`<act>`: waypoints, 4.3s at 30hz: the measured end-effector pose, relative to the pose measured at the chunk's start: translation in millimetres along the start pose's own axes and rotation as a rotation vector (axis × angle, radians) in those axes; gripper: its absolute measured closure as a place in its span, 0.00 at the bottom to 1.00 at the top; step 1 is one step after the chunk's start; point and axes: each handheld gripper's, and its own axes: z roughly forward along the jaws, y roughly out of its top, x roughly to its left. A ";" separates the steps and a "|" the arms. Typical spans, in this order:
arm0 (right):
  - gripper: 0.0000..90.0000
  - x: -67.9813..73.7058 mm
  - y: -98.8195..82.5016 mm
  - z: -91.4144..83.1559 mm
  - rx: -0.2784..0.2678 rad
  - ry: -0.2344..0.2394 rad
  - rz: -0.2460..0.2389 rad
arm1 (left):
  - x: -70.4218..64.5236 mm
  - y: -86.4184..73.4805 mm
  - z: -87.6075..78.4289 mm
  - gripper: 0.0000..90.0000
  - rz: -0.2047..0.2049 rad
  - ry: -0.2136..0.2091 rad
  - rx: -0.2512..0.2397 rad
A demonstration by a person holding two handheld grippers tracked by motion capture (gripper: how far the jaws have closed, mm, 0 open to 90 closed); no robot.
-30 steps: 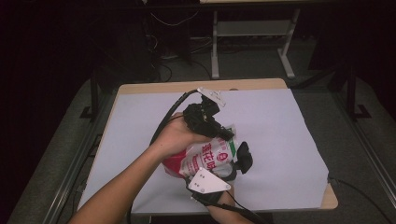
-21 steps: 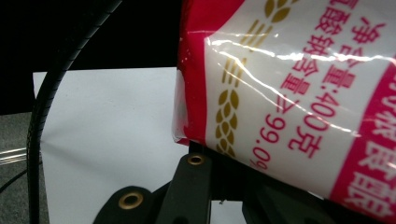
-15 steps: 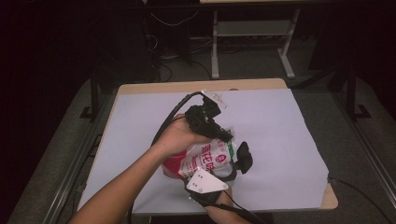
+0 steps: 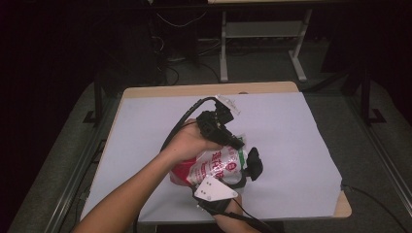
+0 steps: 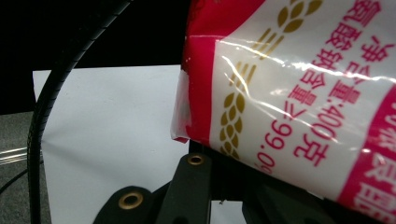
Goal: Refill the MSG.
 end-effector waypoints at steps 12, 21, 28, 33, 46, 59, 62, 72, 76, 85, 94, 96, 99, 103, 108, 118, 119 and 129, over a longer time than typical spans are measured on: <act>1.00 -3.7 0.5 -3.6 -0.010 -0.018 0.005 | 0.4 11.2 8.0 1.00 0.021 -0.011 0.032; 1.00 -5.9 0.3 -5.8 -0.012 -0.027 0.013 | -0.2 17.3 14.7 1.00 0.025 -0.008 0.060; 1.00 -6.3 0.1 -5.4 -0.013 -0.027 0.013 | 1.3 18.2 16.4 1.00 0.029 -0.008 0.076; 1.00 -6.5 0.1 -5.1 -0.013 -0.027 0.015 | 0.9 18.7 17.4 1.00 0.022 -0.007 0.077; 1.00 -9.0 1.2 -8.7 -0.020 -0.052 0.016 | -2.5 26.2 16.9 1.00 0.047 -0.015 0.066; 1.00 -13.0 2.0 -11.6 -0.024 -0.076 0.030 | -4.8 35.2 22.7 1.00 0.065 -0.020 0.082; 1.00 -13.3 1.9 -11.6 -0.025 -0.078 0.034 | -4.9 35.9 23.4 1.00 0.063 -0.021 0.093; 1.00 -13.9 2.1 -11.9 -0.027 -0.074 0.034 | -4.5 37.1 24.5 1.00 0.064 -0.020 0.101; 1.00 -13.4 2.5 -11.9 -0.028 -0.074 0.033 | -5.3 37.3 25.0 1.00 0.070 -0.016 0.109; 1.00 -13.4 3.4 -12.3 -0.032 -0.072 0.037 | -6.4 38.9 25.3 1.00 0.074 -0.009 0.121; 1.00 -13.5 4.6 -12.4 -0.036 -0.070 0.045 | -7.5 40.5 27.0 1.00 0.075 -0.006 0.135; 1.00 -13.6 4.8 -12.7 -0.037 -0.071 0.046 | -7.6 41.1 26.8 1.00 0.074 -0.006 0.139; 1.00 -13.6 5.2 -13.0 -0.040 -0.071 0.049 | -8.0 42.0 27.1 1.00 0.077 -0.003 0.146; 1.00 -13.8 5.5 -13.2 -0.041 -0.072 0.049 | -8.1 42.5 27.8 1.00 0.076 -0.005 0.145; 1.00 -13.4 5.9 -13.6 -0.043 -0.075 0.058 | -8.5 44.3 28.4 1.00 0.082 -0.005 0.155; 1.00 -13.3 6.5 -14.3 -0.052 -0.079 0.061 | -9.2 46.2 29.9 1.00 0.080 -0.002 0.162; 1.00 -13.5 6.6 -14.5 -0.052 -0.080 0.060 | -9.2 46.5 29.9 1.00 0.082 -0.003 0.165; 1.00 -13.5 6.5 -14.5 -0.052 -0.082 0.053 | -9.6 46.5 29.8 1.00 0.080 -0.006 0.163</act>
